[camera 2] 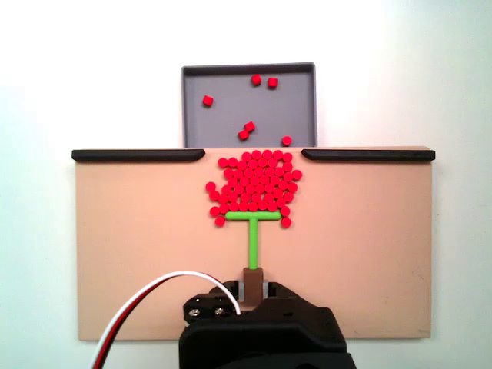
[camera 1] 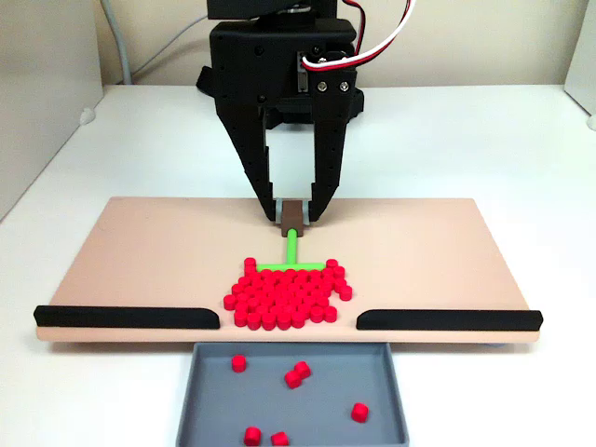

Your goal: Gather the bottom side granules

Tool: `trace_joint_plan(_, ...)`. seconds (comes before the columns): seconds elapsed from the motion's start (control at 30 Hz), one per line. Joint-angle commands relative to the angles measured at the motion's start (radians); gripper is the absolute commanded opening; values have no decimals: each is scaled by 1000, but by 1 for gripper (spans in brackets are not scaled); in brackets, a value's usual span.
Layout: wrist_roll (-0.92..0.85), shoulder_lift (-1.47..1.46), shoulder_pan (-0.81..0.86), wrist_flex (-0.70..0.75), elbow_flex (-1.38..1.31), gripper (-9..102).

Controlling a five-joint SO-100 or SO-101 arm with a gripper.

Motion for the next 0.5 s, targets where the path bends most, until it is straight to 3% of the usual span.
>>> trace_joint_plan(0.0,11,-23,3,-6,-9,0)
trace_joint_plan(0.47,17,-48,2,-6,-43,0)
